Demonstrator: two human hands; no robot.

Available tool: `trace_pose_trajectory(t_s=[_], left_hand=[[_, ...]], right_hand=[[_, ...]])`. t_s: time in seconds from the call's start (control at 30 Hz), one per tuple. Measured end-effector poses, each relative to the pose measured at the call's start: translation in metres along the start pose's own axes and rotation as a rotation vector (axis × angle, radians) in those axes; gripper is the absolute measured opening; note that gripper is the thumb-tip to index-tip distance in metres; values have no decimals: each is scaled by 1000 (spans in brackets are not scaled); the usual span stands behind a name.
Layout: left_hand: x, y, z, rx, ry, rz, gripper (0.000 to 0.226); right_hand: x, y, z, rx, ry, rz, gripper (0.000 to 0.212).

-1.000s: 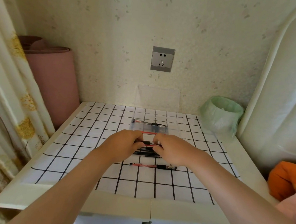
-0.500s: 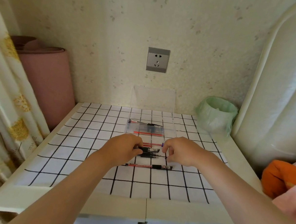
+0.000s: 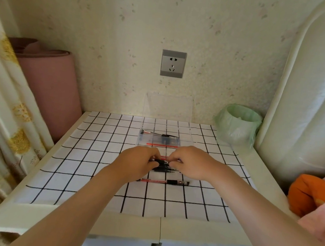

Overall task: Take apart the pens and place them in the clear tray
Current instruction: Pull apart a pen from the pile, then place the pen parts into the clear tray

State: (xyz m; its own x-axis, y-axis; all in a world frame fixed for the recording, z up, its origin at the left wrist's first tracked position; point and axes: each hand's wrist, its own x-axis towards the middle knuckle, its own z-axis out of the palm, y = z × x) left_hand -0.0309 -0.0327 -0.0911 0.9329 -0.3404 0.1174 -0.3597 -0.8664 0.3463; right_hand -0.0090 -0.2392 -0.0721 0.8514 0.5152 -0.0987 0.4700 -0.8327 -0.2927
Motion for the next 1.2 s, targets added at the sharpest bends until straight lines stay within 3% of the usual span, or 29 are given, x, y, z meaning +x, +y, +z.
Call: trace_pose_trajectory(t_s=[0.17, 0.37, 0.53, 0.77, 0.93, 1.2], left_hand=[[-1, 0, -1, 2, 35, 26, 14], [0, -2, -1, 7, 18, 26, 20], [1, -4, -1, 20, 25, 27, 20], [1, -4, -1, 19, 2, 35, 21], [1, -3, -1, 21, -1, 46, 24], [0, -3, -2, 12, 23, 22, 17]], right_hand=[[3, -4, 2, -44, 9, -33, 25], [5, -6, 1, -92, 167, -41, 17], [4, -9, 0, -55, 161, -20, 30], [6, -11, 0, -89, 201, -33, 17], [6, -12, 0, -15, 144, -19, 39], [6, -12, -2, -55, 187, -21, 13]])
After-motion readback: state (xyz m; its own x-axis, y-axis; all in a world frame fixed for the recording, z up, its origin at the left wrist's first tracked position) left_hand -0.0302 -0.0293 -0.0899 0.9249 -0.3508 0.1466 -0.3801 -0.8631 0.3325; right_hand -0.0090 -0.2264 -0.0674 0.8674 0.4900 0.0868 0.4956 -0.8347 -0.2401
